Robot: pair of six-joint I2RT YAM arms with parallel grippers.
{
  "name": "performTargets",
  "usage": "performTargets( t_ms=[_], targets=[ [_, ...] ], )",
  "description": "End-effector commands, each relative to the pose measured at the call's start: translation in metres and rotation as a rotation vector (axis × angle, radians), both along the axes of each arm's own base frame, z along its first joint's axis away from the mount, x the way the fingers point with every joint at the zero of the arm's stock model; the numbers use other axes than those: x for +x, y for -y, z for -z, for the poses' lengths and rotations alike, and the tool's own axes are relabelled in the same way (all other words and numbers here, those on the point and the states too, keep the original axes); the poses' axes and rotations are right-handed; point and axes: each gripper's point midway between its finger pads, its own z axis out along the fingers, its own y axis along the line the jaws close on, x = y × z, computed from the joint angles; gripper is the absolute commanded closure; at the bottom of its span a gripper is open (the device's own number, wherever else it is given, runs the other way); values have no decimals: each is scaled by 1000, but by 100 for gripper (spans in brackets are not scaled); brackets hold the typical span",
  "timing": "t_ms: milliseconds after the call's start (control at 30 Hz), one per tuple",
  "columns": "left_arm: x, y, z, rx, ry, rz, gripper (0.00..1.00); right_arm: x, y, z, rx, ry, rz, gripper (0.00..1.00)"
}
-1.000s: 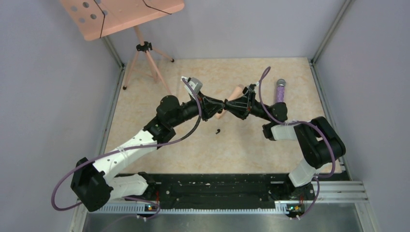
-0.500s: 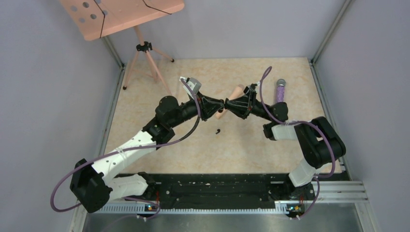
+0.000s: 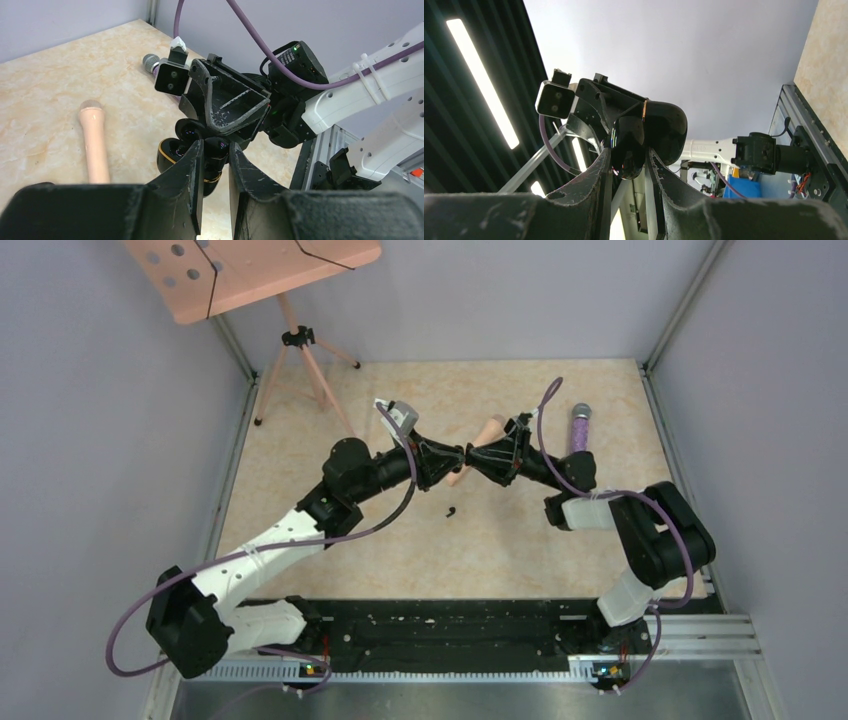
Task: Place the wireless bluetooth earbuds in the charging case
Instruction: Pick up the right earbud from the right side groove of the charging case.
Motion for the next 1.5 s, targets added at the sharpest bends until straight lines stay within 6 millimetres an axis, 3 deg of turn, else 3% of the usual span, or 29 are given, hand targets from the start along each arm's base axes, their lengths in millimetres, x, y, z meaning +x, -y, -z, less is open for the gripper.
performTargets(
  t_ms=[0,633,1467],
  targets=[
    [-2,6,-1,-8,18,42,90,-25,16,-48,120,195,6,100],
    [10,-6,8,40,26,-58,90,-26,17,-48,119,198,7,100],
    [-10,5,15,32,-4,73,91,-24,20,-49,120,200,22,100]
  ],
)
